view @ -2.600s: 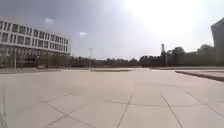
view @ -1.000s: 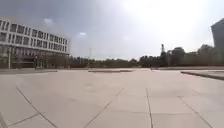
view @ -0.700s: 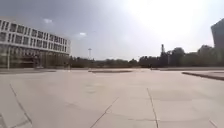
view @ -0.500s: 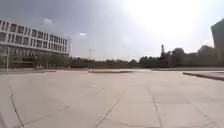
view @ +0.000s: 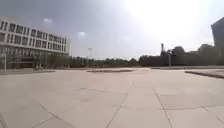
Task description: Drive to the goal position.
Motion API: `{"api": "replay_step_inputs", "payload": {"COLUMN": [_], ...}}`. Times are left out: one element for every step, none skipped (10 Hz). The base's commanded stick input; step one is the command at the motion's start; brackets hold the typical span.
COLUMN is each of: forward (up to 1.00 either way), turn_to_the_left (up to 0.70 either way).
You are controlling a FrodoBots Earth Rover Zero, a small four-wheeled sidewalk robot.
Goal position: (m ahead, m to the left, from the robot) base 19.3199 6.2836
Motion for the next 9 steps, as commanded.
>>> {"api": "replay_step_inputs", "payload": {"forward": [0.67, 0.69, 0.70, 0.70, 0.70, 0.70, 0.70, 0.70, 0.70], "turn_to_the_left": [0.02, 0.02, 0.02, 0.02, 0.02, 0.02, 0.02, 0.02, 0.02]}}
